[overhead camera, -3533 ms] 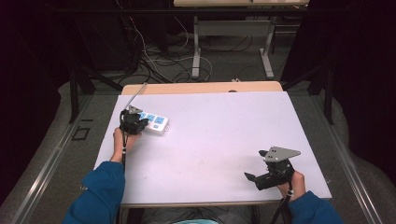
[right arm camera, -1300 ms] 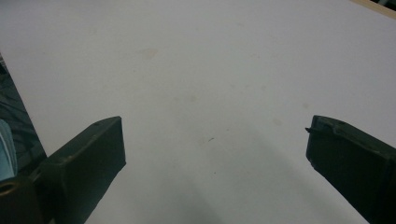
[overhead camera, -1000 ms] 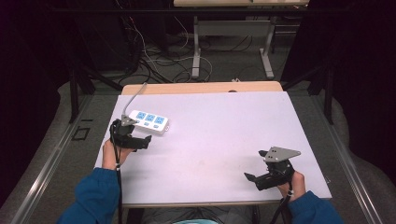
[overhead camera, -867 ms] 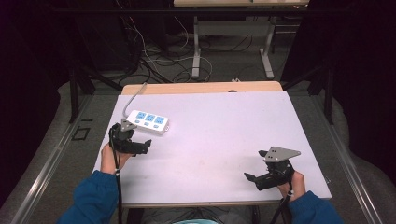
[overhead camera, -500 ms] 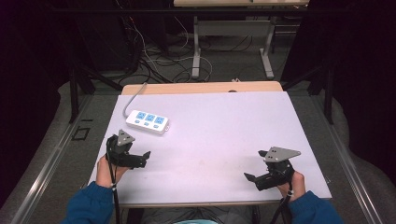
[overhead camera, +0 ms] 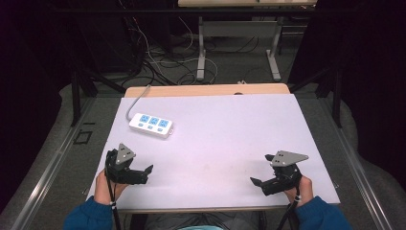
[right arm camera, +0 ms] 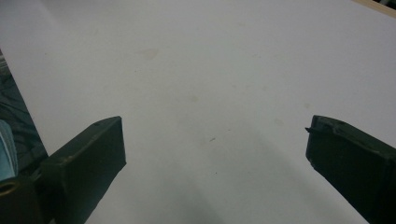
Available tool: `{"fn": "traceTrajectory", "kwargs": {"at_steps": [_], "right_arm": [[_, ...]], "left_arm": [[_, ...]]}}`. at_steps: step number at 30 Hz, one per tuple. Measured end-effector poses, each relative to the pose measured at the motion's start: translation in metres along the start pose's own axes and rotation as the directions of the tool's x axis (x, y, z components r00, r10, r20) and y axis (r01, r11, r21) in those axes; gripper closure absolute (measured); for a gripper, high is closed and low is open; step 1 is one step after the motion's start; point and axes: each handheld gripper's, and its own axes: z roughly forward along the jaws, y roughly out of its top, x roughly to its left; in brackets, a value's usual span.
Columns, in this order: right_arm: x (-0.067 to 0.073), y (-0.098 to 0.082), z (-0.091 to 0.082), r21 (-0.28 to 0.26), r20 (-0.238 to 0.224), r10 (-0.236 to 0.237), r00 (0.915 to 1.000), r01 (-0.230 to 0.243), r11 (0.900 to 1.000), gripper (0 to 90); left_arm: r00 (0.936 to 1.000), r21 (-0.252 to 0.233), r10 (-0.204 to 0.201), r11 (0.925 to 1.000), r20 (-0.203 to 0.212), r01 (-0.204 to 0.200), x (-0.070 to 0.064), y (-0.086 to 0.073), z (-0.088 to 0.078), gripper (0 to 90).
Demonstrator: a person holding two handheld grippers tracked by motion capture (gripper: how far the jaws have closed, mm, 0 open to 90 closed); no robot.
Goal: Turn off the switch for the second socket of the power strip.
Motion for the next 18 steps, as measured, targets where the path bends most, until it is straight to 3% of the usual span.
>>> {"fn": "traceTrajectory", "kwargs": {"at_steps": [8,11,18], "right_arm": [[0.000,0.000,0.000,0.013,-0.006,-0.003,1.0000,0.004,1.000,4.1],[0.000,0.000,0.001,0.012,-0.003,-0.004,1.0000,0.004,1.000,4.1],[-0.001,0.000,0.002,0.015,-0.005,-0.008,1.0000,0.008,1.000,3.8]], "left_arm": [[0.9998,-0.027,0.020,0.9994,0.003,-0.020,-0.012,-0.014,-0.014,0.1],[0.9999,-0.045,0.002,0.9990,0.014,-0.001,-0.014,-0.021,-0.020,0.2],[1.0000,-0.039,-0.006,0.9992,-0.001,0.006,-0.012,-0.026,-0.023,0.0]]}}
